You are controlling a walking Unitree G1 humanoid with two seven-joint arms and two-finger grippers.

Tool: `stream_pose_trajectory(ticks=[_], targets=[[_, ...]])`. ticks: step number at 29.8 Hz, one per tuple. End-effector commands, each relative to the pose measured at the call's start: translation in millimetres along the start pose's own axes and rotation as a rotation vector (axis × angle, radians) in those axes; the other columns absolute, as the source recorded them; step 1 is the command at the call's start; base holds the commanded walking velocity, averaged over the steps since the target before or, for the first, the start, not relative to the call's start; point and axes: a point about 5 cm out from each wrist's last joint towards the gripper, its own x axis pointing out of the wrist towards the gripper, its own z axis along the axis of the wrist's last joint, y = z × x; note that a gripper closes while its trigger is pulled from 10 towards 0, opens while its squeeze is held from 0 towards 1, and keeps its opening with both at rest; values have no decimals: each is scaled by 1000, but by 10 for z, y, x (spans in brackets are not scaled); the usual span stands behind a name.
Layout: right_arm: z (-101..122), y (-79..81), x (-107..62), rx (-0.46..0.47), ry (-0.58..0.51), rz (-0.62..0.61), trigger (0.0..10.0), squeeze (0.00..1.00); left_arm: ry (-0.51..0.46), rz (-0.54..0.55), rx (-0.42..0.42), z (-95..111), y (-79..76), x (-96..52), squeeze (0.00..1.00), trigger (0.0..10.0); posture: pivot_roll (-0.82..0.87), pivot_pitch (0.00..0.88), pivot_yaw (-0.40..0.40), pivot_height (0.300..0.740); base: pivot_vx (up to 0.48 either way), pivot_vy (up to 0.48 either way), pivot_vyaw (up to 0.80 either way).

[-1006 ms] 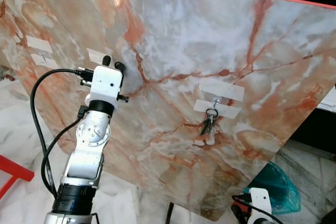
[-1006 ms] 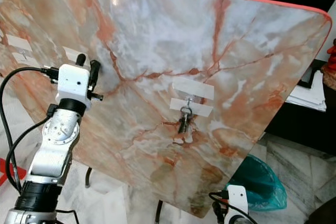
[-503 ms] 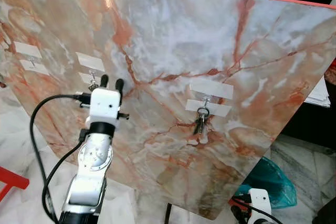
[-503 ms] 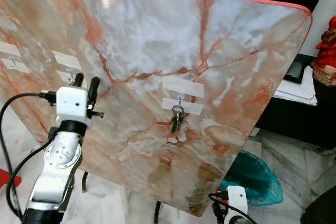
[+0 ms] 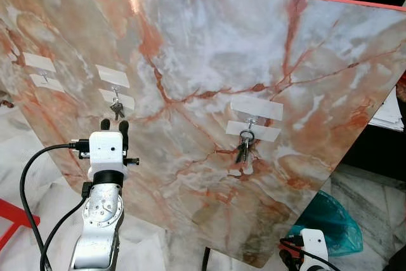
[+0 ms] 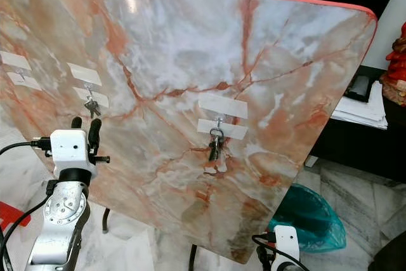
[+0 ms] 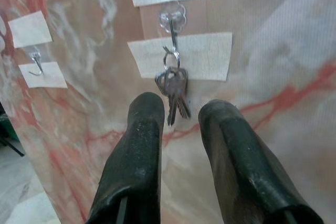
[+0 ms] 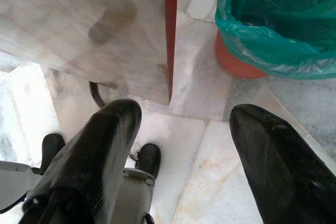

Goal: Hang keys on a hook

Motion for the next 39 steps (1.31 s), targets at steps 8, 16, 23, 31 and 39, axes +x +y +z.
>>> stream_pose_trajectory(ticks=[8, 16, 23, 31, 39], targets=[[-20, 6, -1, 0, 7, -5, 10000, 0, 277, 5, 121, -744, 176, -461, 0, 10000, 43, 0, -31, 740, 0, 0, 0], [-12, 13, 3, 2, 7, -5, 10000, 0, 575, 34, 116, -1328, 354, -858, 0, 10000, 49, 2, -34, 740, 0, 0, 0], [5, 20, 8, 0, 5, -4, 10000, 0, 833, -78, 88, -1754, 256, -1076, 0, 10000, 59, 11, -47, 740, 0, 0, 0], [14, 14, 8, 3, 2, -9, 10000, 0, 1111, -78, 71, -2033, 277, -1512, 0, 10000, 41, 15, -47, 740, 0, 0, 0], [13, 6, 6, -1, 4, -9, 10000, 0, 1117, -69, 44, -2042, 219, -1506, 0, 10000, 39, 22, -50, 740, 0, 0, 0]])
